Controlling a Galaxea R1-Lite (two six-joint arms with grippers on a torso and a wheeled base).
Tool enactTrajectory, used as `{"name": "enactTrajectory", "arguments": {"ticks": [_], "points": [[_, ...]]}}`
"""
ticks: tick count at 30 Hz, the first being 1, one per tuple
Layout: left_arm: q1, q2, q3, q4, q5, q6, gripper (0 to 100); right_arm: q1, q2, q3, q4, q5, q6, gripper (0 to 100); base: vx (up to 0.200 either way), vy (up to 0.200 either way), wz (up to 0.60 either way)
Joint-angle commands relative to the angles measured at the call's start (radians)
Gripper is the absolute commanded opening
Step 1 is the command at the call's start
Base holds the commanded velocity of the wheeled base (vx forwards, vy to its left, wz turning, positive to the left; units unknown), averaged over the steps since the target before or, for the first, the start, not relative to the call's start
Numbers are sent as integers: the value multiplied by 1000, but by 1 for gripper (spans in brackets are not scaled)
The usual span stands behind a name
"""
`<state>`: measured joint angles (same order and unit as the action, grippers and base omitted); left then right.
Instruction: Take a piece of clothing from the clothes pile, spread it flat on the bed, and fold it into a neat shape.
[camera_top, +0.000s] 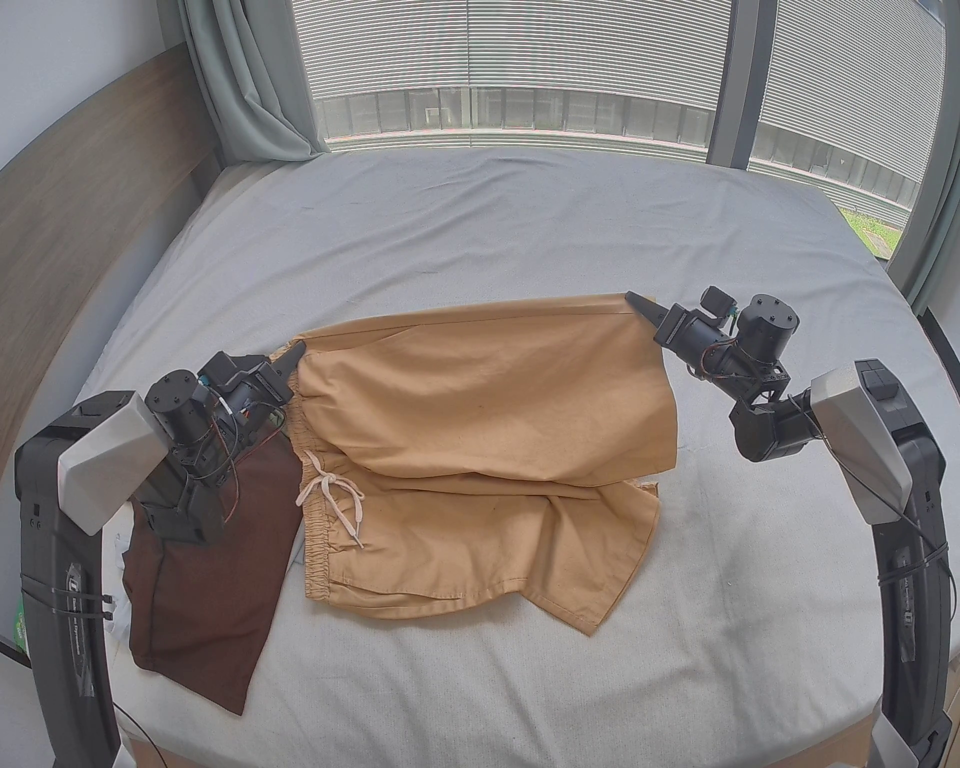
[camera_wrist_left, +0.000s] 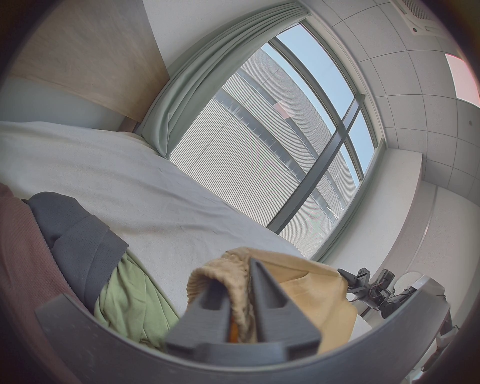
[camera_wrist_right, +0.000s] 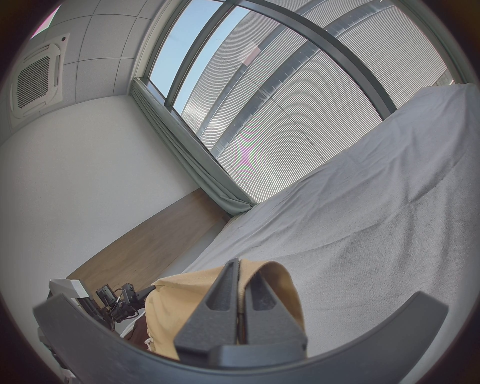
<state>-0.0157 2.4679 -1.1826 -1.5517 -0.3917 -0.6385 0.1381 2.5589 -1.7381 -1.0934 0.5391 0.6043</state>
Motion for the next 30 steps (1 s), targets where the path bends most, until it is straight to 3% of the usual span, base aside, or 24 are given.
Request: {"name": "enactTrajectory", "arguments": {"ticks": [1, 5, 12, 20, 30], "points": [[-1, 5, -23, -1, 7, -10, 100, 0, 9, -32, 4, -1, 2, 100, 0, 0, 0], [-9, 2, -17, 1, 8, -75, 100, -2, 20, -29, -2, -4, 0, 100, 0, 0, 0], [-9, -3, 29, 1, 7, -75, 100, -6, -46, 143, -54, -4, -18, 100, 0, 0, 0], [-9, -83, 155, 1, -4, -73, 100, 11, -178, 417, -154, -4, -23, 100, 0, 0, 0], [-6, -267, 425, -2, -32, -36, 100, 25, -329, 789, -326, -4, -26, 100, 0, 0, 0]]}}
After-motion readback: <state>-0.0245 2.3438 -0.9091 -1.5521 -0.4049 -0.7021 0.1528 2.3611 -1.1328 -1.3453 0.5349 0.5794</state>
